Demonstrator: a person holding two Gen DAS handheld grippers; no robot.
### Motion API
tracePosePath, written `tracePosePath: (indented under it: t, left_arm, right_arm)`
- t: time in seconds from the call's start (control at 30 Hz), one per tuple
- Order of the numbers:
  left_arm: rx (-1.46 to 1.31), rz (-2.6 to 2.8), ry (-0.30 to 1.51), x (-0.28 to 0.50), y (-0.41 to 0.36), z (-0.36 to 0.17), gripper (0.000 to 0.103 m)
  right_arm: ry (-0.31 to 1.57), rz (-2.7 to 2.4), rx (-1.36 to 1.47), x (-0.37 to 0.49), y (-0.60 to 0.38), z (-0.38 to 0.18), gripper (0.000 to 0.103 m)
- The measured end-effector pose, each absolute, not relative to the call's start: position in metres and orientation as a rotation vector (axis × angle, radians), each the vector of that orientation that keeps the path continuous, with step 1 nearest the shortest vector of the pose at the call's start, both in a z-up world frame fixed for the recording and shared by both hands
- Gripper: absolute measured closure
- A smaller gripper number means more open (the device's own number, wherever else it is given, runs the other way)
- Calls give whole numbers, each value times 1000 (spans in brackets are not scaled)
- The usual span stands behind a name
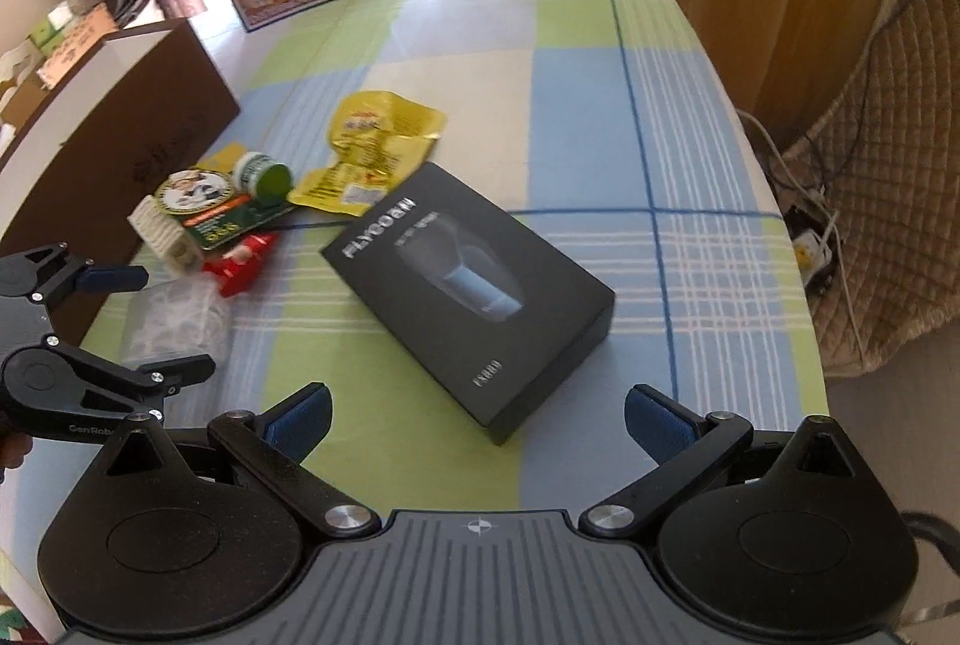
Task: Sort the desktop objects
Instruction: 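Withdraw both tools from the shoebox toward the remaining items, then grasp the white floss-pick box with the left tool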
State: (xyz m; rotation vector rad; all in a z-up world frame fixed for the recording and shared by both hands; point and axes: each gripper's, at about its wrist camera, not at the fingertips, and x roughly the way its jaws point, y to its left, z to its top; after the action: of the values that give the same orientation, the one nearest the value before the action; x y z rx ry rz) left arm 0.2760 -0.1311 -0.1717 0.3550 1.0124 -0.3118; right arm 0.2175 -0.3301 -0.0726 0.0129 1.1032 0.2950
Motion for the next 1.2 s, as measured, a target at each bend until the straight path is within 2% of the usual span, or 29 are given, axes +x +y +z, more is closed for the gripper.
tracePosePath:
  t: [0.03,0.07,0.17,0.3,0.37,0.43,0.47,0.53,0.77,1.2]
  left_arm:
    - [358,-317,1011,275,-131,-172,21]
    - [359,-325,1012,273,-132,-172,31]
    - [323,-377,1058,267,-132,-169,49]
    - [312,-349,1076,266,-137,-171,48]
    - [294,-319,1077,271,-138,-173,40]
    - [268,-308,1080,277,-139,-175,40]
    - [260,-309,1077,279,-140,-176,40]
    - [249,-321,1064,279,-143,-176,50]
    - [214,-289,1042,265,-134,-163,50]
    - [94,-104,924,273,-88,-91,50]
  right_arm:
    - [1109,290,18,218,-332,-74,2]
    - [1114,285,22,218,-334,-75,2]
    - [1121,273,24,219,-339,-78,2]
    - [1125,264,26,220,-341,-79,2]
    - [1125,265,24,221,-340,-79,2]
    - [1120,272,21,221,-338,-78,2]
    - [1117,275,21,221,-337,-77,2]
    - [1113,281,18,221,-335,-76,2]
    - [1072,312,16,225,-326,-67,2]
    - [942,426,-40,287,-259,-51,2]
